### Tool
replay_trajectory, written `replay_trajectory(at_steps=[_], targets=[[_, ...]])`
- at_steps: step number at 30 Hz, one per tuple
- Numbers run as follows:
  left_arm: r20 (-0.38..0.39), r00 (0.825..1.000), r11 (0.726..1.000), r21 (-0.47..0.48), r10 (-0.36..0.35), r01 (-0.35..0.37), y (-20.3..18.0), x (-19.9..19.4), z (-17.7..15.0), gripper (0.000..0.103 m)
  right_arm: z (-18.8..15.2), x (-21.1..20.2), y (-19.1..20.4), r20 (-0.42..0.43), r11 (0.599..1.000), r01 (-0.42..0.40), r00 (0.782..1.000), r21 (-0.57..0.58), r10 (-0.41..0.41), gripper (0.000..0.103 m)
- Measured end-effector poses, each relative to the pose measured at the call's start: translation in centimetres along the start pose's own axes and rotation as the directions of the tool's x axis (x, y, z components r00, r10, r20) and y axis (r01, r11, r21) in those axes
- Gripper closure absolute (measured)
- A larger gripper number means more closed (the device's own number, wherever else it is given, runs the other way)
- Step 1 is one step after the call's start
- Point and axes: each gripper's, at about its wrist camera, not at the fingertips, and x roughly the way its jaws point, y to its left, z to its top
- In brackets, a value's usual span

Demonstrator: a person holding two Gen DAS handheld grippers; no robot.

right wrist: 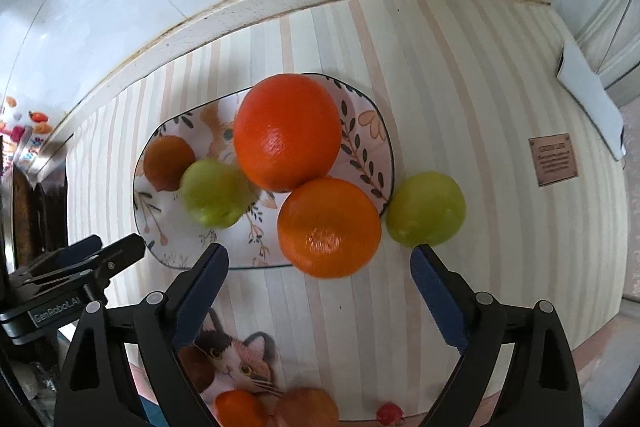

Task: Organize fruits
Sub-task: 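Lower the green apple and orange onto the plate and open both tools, then lift both tools away from the plate toward the cat cushion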

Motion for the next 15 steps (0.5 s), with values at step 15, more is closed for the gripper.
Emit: replay_trajectory(at_steps=[15], targets=[[0.195,0.98,0.999,0.011,0.032,-0.035,-1.0,-7.5,-5.1,0.017,-5.0,-6.7,1.7,0.169,0.996,0.034,0.985,-0.082,-0.02,0.008]])
